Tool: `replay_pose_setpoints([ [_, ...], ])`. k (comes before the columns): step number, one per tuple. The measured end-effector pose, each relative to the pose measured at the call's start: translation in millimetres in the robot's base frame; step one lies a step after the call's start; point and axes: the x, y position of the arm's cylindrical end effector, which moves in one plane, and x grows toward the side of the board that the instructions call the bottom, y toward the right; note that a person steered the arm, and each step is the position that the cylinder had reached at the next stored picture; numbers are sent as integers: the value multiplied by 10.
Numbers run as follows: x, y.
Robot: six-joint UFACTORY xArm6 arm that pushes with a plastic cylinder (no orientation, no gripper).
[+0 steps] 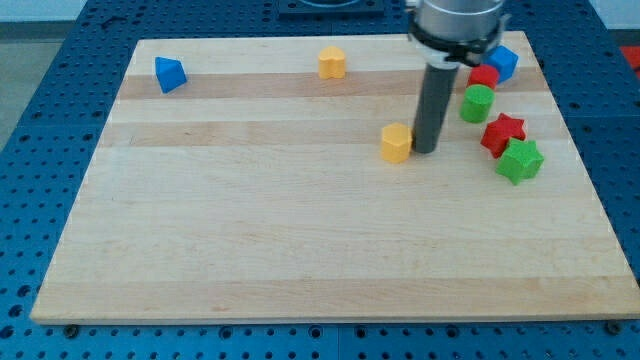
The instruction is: Push yellow hexagon to center left
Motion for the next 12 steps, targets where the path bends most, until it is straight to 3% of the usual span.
replay_pose_setpoints([
  [6, 42, -1887],
  [9, -12, -1416],
  [10, -276, -1708],
  [12, -123, -2252],
])
